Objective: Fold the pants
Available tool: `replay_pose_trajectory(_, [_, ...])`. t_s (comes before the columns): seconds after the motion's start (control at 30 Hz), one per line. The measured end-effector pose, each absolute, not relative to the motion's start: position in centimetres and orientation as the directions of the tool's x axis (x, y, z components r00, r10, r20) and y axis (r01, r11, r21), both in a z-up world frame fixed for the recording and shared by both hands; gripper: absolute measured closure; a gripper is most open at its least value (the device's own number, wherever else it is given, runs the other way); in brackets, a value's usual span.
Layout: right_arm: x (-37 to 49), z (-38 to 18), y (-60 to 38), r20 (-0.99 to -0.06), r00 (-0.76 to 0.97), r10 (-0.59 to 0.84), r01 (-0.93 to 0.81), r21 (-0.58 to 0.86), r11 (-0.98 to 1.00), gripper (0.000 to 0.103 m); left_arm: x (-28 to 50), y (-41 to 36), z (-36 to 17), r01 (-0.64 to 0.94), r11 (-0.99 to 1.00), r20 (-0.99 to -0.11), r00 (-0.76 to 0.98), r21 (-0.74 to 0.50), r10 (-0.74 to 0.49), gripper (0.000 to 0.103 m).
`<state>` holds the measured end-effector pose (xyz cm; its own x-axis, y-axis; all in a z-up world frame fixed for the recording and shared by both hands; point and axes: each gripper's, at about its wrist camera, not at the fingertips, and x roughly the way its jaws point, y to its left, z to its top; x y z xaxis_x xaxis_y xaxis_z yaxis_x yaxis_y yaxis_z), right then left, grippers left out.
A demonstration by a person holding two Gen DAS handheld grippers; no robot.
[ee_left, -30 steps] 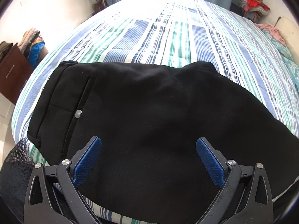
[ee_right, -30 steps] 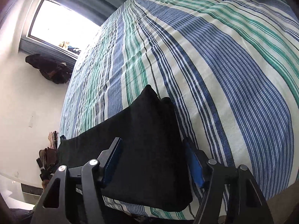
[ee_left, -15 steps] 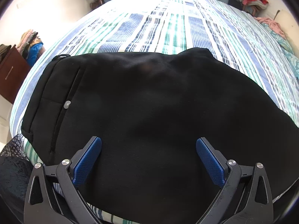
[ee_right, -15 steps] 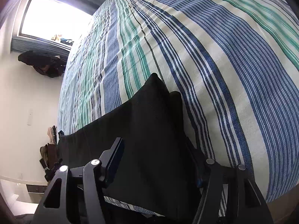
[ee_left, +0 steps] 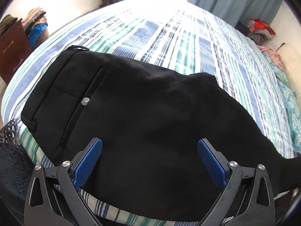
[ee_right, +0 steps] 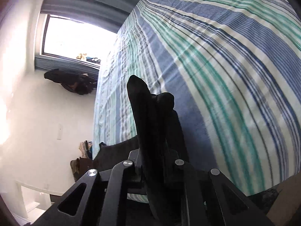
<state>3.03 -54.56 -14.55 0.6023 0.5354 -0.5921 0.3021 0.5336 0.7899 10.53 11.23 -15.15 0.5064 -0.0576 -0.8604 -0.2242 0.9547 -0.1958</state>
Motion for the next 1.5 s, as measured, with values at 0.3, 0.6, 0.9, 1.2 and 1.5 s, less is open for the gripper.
replay_pose_trajectory(0.3, [10.3, -12.0, -37.7, -0.347, 0.595, 0.725, 0.095, 0.926, 0.365, 0.089, 10.2, 11.8, -14.9, -0.211, 0.947, -0.841, 0.532, -0.241, -0.096, 0.001])
replay_pose_trajectory(0.6, [18.2, -17.4, -15.5, -0.562, 0.375, 0.738, 0.051, 0.807, 0.588, 0.069, 9.8, 11.5, -15.0, -0.181, 0.965, -0.837, 0.544, -0.19, -0.062, 0.001])
replay_pose_trajectory(0.9, [15.9, -15.0, -17.4, -0.575, 0.503, 0.645, -0.04, 0.73, 0.682, 0.027, 7.8, 8.6, -12.7, 0.022, 0.919, -0.751, 0.568, -0.395, -0.337, 0.002])
replay_pose_trajectory(1.2, [1.7, -14.6, -26.4, -0.654, 0.671, 0.349, 0.045, 0.506, 0.862, 0.022, 9.6, -2.9, -15.1, 0.321, 0.927, -0.858, 0.403, -0.194, -0.319, 0.041])
replay_pose_trajectory(1.5, [0.8, -13.8, -28.4, -0.628, 0.719, 0.298, 0.089, 0.508, 0.857, 0.019, 9.7, -3.7, -14.7, 0.318, 0.935, -0.862, 0.417, -0.16, -0.289, 0.097])
